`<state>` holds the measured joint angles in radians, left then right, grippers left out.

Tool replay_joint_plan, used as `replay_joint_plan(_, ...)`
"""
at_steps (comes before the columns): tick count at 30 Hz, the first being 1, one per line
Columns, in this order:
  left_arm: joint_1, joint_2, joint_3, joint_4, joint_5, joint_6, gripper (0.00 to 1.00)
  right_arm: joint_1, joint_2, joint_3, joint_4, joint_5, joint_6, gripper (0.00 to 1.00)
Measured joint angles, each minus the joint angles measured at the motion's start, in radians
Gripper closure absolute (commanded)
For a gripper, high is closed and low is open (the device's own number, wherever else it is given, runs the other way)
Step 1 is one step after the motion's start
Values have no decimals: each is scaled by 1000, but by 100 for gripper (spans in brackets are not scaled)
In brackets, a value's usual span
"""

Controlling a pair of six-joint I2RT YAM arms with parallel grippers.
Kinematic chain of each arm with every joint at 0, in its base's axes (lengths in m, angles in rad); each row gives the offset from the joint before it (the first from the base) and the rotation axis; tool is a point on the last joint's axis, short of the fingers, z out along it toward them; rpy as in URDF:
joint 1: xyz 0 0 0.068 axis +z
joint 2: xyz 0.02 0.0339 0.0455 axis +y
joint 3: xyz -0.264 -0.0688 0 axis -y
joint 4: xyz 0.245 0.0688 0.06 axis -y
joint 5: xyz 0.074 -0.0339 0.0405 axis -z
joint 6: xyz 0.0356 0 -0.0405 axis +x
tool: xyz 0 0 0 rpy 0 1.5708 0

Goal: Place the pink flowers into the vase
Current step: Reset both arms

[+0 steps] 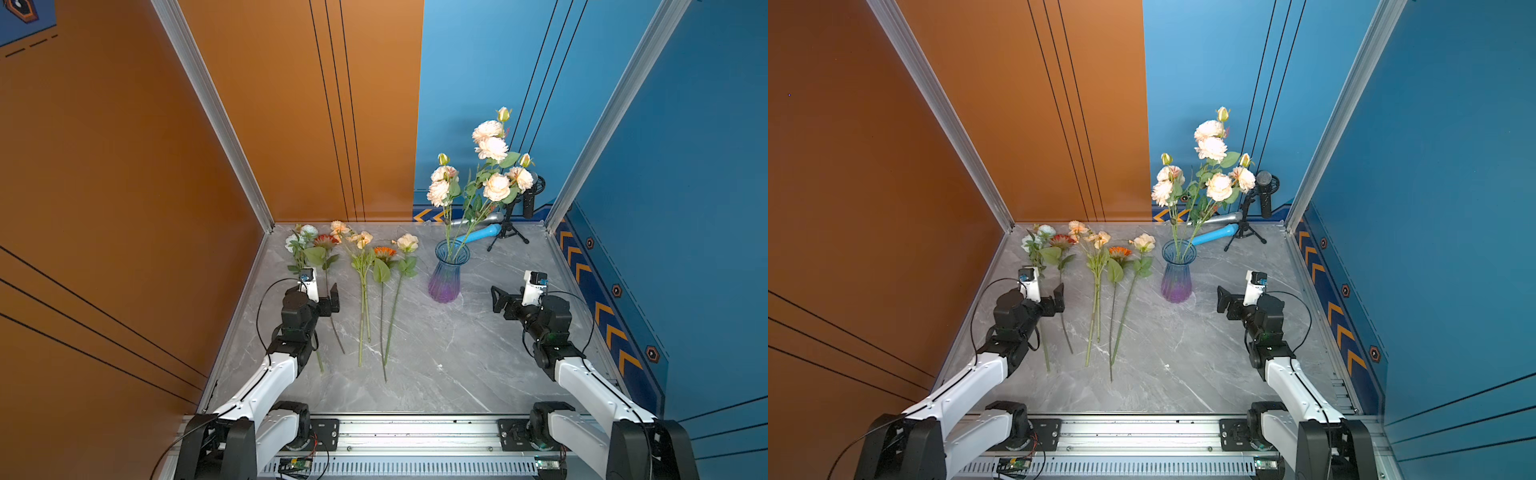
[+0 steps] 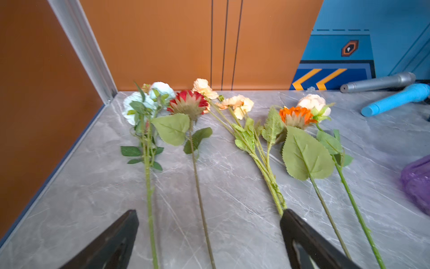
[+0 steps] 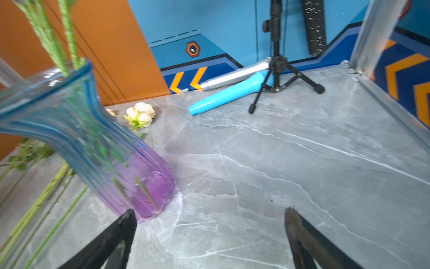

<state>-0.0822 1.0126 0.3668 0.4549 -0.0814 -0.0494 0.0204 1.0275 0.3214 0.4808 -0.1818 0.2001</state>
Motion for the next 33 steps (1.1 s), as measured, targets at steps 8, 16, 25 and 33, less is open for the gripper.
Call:
replay_joint_plan(8,138,-119,-166,72,-90,-3,2,-9,222,-125,301,200,-60,2)
replay_joint_plan(16,173,-76,-265,204,-112,-2,2,-10,389,-134,586,300,-81,1)
replay_joint_plan(25,176,74,-235,284,-67,11,2,-10,550,-159,778,318,-93,0)
replay_joint_plan(33,176,201,-142,298,43,48,2,-10,537,-92,703,316,-97,0)
